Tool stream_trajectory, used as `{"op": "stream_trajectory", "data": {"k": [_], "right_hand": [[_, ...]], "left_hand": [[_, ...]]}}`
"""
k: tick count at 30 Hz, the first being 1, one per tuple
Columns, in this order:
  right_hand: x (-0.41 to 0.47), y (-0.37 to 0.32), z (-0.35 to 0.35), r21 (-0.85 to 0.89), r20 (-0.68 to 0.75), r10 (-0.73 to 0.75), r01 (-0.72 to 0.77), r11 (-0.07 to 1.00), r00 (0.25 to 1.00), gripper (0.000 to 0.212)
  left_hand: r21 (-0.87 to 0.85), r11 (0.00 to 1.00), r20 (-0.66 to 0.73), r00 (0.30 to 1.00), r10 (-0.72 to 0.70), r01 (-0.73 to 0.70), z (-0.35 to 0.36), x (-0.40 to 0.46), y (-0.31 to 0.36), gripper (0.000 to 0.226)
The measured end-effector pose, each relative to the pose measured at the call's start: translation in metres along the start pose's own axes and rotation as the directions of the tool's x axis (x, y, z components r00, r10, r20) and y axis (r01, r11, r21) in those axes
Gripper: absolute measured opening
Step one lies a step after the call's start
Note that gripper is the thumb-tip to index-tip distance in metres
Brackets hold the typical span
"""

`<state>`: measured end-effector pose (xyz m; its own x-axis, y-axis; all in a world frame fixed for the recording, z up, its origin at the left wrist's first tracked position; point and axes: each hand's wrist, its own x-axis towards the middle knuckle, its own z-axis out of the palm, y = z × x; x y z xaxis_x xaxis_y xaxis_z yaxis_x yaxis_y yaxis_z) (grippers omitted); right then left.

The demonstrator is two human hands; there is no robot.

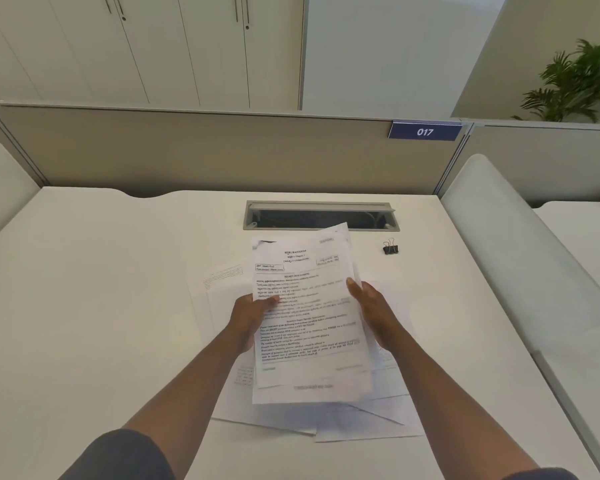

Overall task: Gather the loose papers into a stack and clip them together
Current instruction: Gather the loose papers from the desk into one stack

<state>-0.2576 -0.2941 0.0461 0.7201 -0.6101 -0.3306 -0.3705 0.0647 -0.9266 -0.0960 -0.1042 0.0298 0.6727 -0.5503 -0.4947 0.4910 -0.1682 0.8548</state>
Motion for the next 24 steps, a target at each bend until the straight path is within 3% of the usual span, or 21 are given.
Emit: {"op": "stream_trajectory", "data": {"k": [3, 5, 12, 17, 24], "right_hand": [[0.005, -0.003, 0.003, -0.147, -0.067, -0.128, 0.117, 0.982, 0.99, 0.028], [0.005, -0.01, 0.005, -0.152, -0.098, -0.204, 0.188, 0.97, 0.974, 0.023], [0.007, -0.024, 0.013, -0.119, -0.143, -0.366, 0.351, 0.929, 0.92, 0.027], [0.007, -0.016, 0.019, -0.068, -0.123, -0.331, 0.325, 0.943, 0.936, 0.038], [0.009, 0.001, 0.025, -0.177, -0.144, -0.278, 0.251, 0.952, 0.95, 0.029]], "left_hand": [[0.018, 0.996, -0.05, 0.995, 0.09, -0.089, 0.007, 0.002, 0.01, 0.013], [0.065, 0.98, -0.081, 0.978, 0.191, -0.186, 0.011, 0.002, 0.018, 0.012], [0.216, 0.86, -0.099, 0.866, 0.491, -0.463, 0.018, -0.004, 0.036, 0.025], [0.214, 0.866, -0.111, 0.869, 0.482, -0.453, 0.018, -0.006, 0.032, 0.035], [0.305, 0.887, -0.085, 0.918, 0.387, -0.346, 0.016, 0.001, 0.02, 0.029]]}}
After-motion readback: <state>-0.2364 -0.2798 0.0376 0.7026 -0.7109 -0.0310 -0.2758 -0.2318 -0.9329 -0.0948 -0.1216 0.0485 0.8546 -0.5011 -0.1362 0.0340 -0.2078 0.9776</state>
